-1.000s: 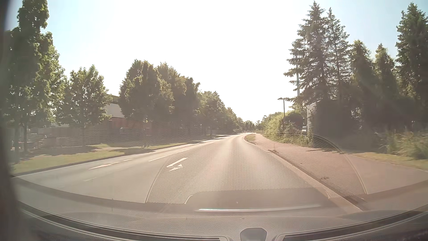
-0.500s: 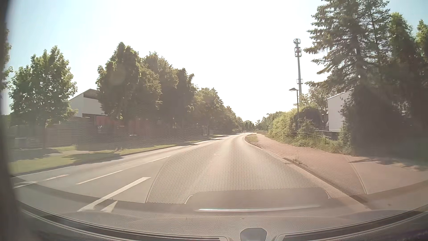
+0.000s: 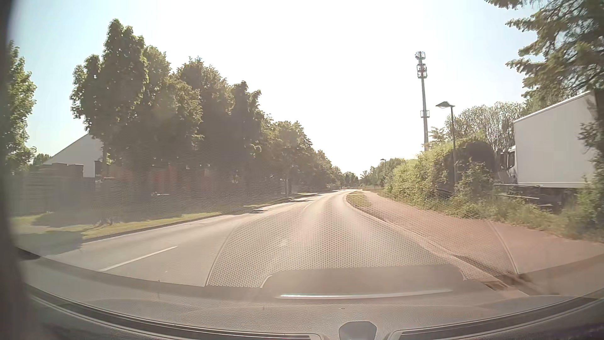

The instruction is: Follow the waypoints while adhering to traffic rules and regulations

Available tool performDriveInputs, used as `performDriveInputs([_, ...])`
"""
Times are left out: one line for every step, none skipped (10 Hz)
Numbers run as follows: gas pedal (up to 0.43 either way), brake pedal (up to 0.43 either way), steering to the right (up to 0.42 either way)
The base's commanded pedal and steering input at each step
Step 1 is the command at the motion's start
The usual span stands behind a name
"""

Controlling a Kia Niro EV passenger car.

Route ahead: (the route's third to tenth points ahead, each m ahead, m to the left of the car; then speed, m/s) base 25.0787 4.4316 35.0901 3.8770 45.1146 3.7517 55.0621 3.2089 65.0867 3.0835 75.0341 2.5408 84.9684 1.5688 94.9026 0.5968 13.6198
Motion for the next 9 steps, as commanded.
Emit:
performDriveInputs([0.189, 0.006, 0.003])
performDriveInputs([0.177, 0.006, 0.003])
performDriveInputs([0.177, 0.006, 0.003])
performDriveInputs([0.169, 0.006, 0.003])
performDriveInputs([0.169, 0.006, 0.003])
performDriveInputs([0.169, 0.006, 0.003])
performDriveInputs([0.169, 0.006, 0.003])
performDriveInputs([0.157, 0.006, 0.003])
performDriveInputs([0.157, 0.006, 0.003])
